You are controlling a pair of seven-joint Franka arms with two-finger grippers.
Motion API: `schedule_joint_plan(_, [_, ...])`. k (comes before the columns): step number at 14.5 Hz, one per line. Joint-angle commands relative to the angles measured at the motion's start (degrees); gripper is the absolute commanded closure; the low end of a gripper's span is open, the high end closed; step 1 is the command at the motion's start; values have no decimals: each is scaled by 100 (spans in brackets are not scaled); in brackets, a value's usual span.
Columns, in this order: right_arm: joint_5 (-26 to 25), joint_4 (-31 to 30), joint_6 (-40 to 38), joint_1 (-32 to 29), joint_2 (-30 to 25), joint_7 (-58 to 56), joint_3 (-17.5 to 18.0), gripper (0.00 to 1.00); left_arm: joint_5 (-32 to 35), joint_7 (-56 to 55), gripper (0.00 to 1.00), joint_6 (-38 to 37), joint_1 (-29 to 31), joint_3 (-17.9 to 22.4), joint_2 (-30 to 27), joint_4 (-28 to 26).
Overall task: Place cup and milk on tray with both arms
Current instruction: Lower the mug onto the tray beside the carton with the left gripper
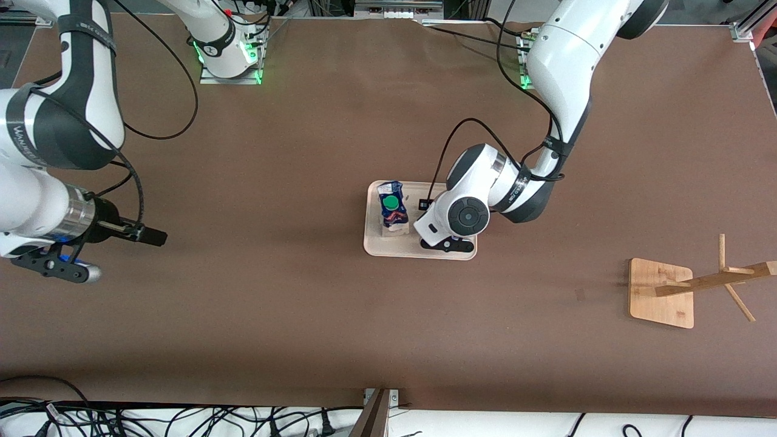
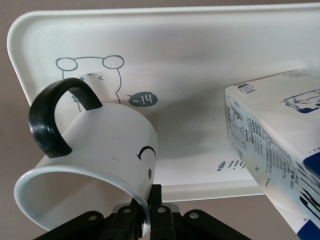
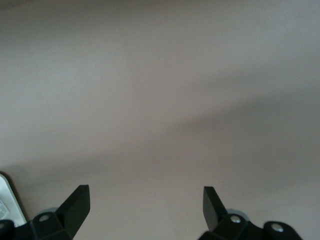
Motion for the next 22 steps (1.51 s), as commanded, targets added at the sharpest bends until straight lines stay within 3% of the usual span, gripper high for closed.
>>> schedule_joint_plan(1, [-608,-25,196,-41,-62,-66,100,0,-75,110,98,-117,-81,113,112,139])
schedule_joint_plan(2, [-952,-94,336,-41,-70,-57,196,0,-75,101,94,-117,-81,113,112,139])
schedule_joint_plan(4, [-1026,-297,661,-207,-149,-57,512,0,-84,83,82,-117,-81,113,112,130])
schedule_joint_plan(7, [-964,-919,1152,-724,-351,-136,942,0,-84,75,78,-117,-81,131,120,130])
schedule_joint_plan(8, [-947,-1121,1312,-962,-474,-128,1161,0,-92,74,64,-126,-81,157,112,130])
schedule_joint_plan(10, [-859,-1177,1270,-1358,-615,-154,1496,0,-58,109,0,-144,-73,166,51,130])
schedule_joint_plan(15, [-867,-956,830,-1526,-756,-110,1471,0,-110,145,0,-828,6,297,-265,245])
schedule_joint_plan(22, [-885,-2010,1181,-1526,-1678,-66,1471,0,-110,154,0,-829,752,386,-1521,192])
